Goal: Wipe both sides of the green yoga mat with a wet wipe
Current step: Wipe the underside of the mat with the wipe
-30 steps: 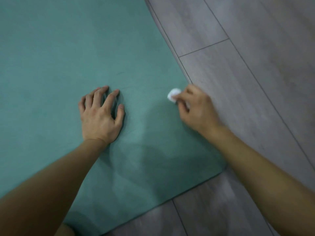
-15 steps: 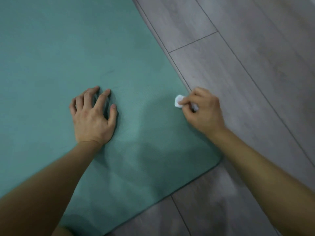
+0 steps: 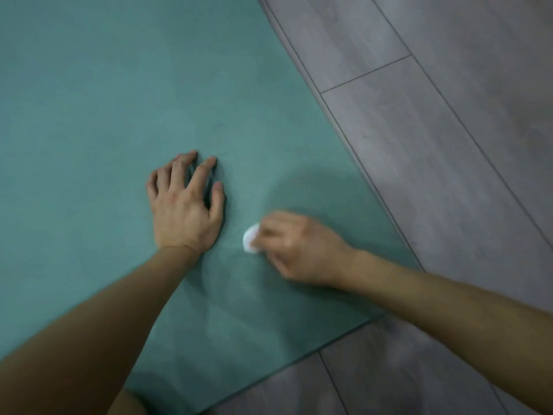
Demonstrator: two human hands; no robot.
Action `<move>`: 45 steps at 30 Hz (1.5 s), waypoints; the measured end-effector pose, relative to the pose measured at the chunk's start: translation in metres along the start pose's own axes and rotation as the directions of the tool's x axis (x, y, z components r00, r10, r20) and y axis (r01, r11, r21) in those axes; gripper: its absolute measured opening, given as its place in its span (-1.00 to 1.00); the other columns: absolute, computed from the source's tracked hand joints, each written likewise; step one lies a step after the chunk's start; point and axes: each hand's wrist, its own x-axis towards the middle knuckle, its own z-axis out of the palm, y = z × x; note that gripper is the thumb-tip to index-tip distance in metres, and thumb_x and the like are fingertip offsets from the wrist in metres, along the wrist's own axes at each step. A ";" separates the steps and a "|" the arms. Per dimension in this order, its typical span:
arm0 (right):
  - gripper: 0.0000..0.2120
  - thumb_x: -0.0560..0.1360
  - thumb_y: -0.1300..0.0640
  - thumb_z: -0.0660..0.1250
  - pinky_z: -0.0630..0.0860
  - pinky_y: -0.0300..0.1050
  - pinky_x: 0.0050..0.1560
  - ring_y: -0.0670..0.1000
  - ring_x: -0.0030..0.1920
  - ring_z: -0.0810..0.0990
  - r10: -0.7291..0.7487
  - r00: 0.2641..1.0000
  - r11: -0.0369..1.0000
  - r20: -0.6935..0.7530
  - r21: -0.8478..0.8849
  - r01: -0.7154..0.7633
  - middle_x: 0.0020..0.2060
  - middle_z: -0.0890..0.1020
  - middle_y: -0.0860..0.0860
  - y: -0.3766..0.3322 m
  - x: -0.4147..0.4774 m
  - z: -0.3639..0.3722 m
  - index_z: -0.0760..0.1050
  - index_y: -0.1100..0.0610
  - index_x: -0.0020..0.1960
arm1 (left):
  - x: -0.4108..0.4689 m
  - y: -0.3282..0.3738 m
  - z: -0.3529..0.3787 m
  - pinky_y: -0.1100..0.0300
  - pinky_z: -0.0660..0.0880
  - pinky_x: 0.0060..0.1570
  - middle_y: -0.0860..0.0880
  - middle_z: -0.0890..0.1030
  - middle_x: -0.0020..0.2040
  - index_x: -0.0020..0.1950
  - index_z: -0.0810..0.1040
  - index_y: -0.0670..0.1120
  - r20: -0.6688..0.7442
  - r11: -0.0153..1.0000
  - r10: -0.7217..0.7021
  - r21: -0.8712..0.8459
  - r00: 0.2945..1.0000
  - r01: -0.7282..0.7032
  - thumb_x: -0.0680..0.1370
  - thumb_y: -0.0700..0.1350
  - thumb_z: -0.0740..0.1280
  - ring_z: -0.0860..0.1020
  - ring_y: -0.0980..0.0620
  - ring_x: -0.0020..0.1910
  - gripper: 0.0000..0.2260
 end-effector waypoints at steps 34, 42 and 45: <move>-0.80 0.62 0.19 0.31 0.53 0.11 -0.06 0.31 -0.02 0.56 0.407 0.867 0.835 -0.287 -0.268 -0.481 -0.07 0.52 0.20 0.099 0.083 -0.030 0.68 0.17 0.13 | -0.063 -0.068 -0.035 -0.22 0.14 0.58 -0.08 0.43 0.54 0.50 0.50 0.08 0.026 0.993 -0.113 0.050 0.993 0.112 0.68 0.16 0.23 0.33 -0.14 0.56 -0.60; -0.82 0.64 0.31 0.32 0.46 0.00 -0.05 0.14 -0.08 0.50 -0.324 0.929 0.936 0.181 -0.078 0.342 -0.09 0.59 0.12 -0.010 0.071 0.027 0.65 0.20 0.18 | -0.064 -0.074 -0.029 -0.18 0.16 0.57 -0.05 0.44 0.51 0.53 0.47 0.08 -0.001 0.974 -0.227 0.018 0.974 0.227 0.65 0.13 0.21 0.35 -0.14 0.51 -0.56; -0.80 0.64 0.19 0.31 0.48 0.07 -0.08 0.24 -0.07 0.57 -0.047 0.999 0.963 -0.025 -0.265 0.038 -0.12 0.59 0.19 0.065 0.107 -0.007 0.70 0.17 0.13 | -0.064 -0.070 -0.031 -0.18 0.17 0.57 -0.05 0.44 0.50 0.52 0.48 0.08 -0.005 0.969 -0.248 0.014 0.969 0.248 0.65 0.11 0.23 0.36 -0.14 0.50 -0.56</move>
